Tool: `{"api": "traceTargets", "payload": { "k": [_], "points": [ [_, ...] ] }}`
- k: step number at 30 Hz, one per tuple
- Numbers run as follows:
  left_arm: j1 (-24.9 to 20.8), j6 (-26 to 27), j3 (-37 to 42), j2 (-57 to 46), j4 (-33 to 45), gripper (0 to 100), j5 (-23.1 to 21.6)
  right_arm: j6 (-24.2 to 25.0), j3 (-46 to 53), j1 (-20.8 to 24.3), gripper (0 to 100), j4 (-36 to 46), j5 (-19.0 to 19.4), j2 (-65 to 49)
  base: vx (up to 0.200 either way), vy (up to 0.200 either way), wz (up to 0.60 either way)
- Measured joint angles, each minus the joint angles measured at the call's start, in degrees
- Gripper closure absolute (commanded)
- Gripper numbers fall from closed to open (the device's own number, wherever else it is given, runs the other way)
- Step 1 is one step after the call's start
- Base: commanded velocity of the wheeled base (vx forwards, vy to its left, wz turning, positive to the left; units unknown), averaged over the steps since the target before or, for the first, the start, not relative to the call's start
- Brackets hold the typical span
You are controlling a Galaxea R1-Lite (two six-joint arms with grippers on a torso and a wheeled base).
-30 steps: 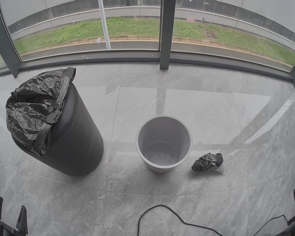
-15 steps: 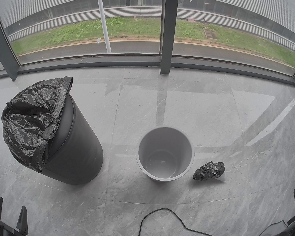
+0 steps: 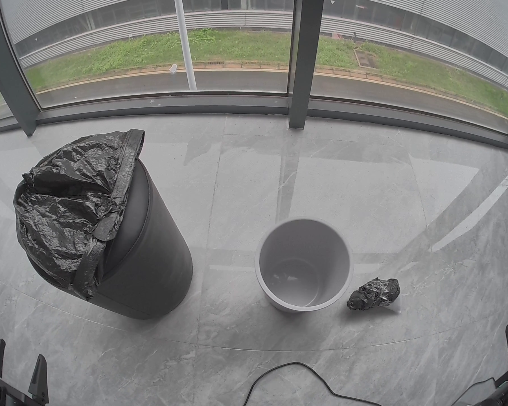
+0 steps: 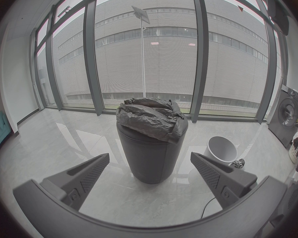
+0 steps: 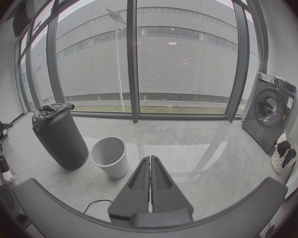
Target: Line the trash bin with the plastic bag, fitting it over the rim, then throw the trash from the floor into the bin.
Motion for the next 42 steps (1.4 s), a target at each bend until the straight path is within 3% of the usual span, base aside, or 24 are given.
{"api": "traceTargets", "payload": {
  "k": [3,33,42],
  "points": [
    [-0.01,-0.02,0.0,0.0,-0.01,0,0.02,0.0,0.0,0.01,100,0.0,0.02,0.0,0.0,0.2,0.0],
    [0.0,0.4,-0.02,0.0,-0.04,0,-0.46,-0.02,0.0,0.04,100,-0.02,-0.09,0.0,0.0,0.0,0.0],
    [0.02,1.77,-0.02,0.0,0.4,0,-1.06,0.0,0.0,0.04,100,-0.07,-0.09,0.0,0.133,0.067,0.0]
  ]
}}
